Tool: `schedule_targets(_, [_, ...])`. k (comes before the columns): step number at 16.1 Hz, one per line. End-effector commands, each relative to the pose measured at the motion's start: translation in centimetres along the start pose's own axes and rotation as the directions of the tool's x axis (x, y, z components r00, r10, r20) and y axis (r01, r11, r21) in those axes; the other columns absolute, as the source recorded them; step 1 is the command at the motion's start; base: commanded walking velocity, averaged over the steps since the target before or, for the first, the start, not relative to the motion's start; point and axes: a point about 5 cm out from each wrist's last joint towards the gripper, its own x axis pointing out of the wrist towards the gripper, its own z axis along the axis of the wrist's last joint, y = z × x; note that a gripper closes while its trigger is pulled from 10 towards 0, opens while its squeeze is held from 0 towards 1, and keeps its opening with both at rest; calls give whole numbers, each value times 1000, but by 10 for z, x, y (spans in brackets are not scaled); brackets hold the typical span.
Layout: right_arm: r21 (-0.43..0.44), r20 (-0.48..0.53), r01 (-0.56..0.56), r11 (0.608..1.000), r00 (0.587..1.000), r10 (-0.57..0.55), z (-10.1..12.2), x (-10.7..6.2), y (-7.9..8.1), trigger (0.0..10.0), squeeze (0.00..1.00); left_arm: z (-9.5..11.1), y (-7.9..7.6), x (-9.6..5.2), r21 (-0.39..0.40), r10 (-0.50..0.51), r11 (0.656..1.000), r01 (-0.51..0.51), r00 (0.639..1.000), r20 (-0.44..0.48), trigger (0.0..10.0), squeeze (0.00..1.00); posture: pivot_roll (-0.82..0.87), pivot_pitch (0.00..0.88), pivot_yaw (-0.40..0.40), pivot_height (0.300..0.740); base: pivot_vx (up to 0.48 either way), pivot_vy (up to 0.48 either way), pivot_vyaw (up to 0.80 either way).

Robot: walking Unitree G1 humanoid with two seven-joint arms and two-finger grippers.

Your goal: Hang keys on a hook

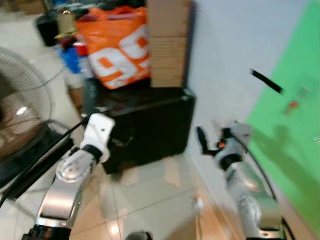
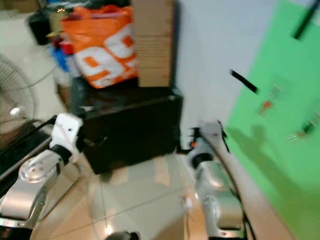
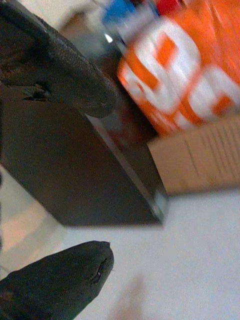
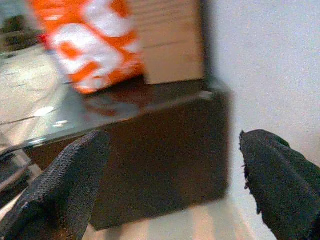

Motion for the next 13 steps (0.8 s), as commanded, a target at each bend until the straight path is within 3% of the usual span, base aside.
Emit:
schedule_targets(1, [-24,14,36,999,999,-36,2,1,-6,10000,1000,2,-1,0,-4,-1,1000,1,1000,11,10000,416,-16,0,25,740,0,0,800])
schedule_targets(4, [-46,23,45,998,999,-44,4,4,-8,10000,1000,1,-2,-1,-30,8,1000,-7,1000,8,10000,424,-11,0,17,740,0,0,346])
schedule_targets(13, [-73,14,45,996,999,-44,4,10,-7,10000,1000,3,0,2,-42,17,999,-16,1000,15,10000,435,-1,0,-2,740,327,0,0])
